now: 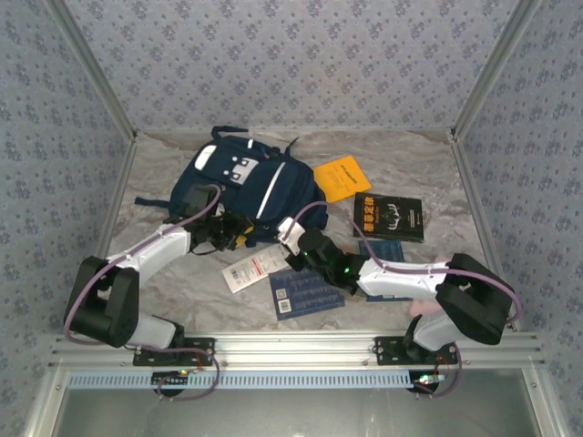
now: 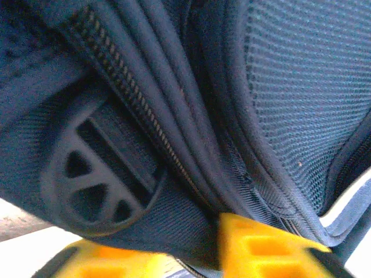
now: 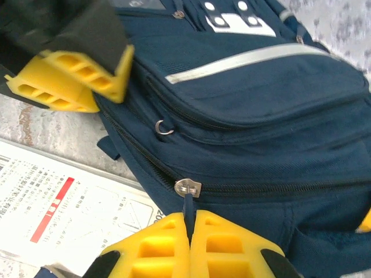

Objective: Pack books, pencil case, and school supplies into a backpack

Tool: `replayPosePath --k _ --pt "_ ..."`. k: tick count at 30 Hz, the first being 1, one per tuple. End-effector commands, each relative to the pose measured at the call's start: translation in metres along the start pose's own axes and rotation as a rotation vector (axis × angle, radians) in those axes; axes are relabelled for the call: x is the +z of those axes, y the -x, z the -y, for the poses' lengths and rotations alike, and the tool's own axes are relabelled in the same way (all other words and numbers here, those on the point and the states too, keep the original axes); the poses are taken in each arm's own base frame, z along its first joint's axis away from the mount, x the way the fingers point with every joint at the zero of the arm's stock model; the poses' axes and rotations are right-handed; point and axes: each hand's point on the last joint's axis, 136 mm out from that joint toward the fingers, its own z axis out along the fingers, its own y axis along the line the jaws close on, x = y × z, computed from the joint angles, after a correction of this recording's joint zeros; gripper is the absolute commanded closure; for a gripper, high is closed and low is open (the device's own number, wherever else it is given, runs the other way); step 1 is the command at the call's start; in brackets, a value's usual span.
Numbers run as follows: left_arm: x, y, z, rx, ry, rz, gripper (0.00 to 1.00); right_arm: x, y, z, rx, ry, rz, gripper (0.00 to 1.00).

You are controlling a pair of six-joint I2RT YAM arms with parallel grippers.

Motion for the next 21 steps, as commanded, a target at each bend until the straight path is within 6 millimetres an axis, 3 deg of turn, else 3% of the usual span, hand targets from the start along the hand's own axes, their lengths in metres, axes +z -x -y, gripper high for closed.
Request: replayPosePath --k 1,5,13,21 --pt "-0.001 0.022 0.002 0.017 0.006 0.078 0.88 -0.010 -0.003 0.022 0.116 -0.053 -0.079 1.00" --pt "-0.003 0.019 -0.001 0.057 0.019 0.074 1.00 -0.010 -0.002 0.033 0.139 -0.081 -0.123 1.00" --pt "-0.020 0.026 -0.008 0.094 0.045 0.117 1.00 -0.013 -0.011 0.061 0.181 -0.150 -0.265 1.00" --pt "-0.041 0.031 -0.002 0.147 0.031 0.113 1.00 -0.010 -0.011 0.090 0.233 -0.168 -0.296 1.00"
